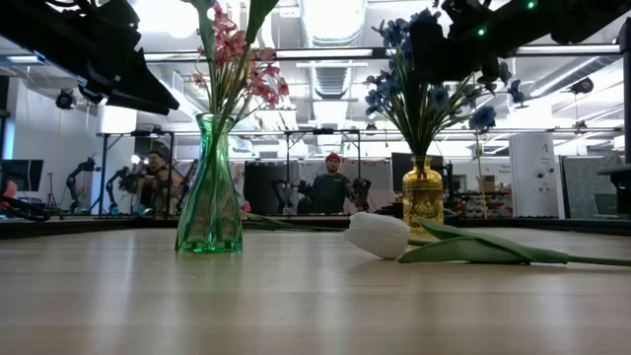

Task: Sort flowers into vase by color
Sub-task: Put the blue flower into the yellow vase

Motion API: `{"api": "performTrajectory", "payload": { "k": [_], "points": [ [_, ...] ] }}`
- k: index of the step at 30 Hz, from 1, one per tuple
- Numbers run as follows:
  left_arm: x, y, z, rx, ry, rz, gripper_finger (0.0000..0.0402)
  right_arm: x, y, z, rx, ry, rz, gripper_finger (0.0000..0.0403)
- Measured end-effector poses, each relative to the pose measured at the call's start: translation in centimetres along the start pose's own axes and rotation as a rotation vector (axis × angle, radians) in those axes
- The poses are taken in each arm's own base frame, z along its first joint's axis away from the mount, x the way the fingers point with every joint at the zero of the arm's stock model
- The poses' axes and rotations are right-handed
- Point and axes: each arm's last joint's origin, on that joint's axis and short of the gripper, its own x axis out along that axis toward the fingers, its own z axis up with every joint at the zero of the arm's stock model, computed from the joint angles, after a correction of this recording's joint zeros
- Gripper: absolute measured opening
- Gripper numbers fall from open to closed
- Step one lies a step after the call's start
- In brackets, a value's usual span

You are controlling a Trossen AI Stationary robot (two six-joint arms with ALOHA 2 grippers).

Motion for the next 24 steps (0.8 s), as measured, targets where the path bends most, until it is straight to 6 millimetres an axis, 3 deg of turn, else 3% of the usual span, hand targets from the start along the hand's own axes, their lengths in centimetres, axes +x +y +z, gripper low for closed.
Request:
{"api": "performTrajectory", "payload": {
  "k": [24],
  "points": [
    [0.0,0.0,0.0,0.001,0.001,0.0,0.0268,0.0,0.0,-1.3,-0.047,0.089,-0.001,0.0013]
  ]
}}
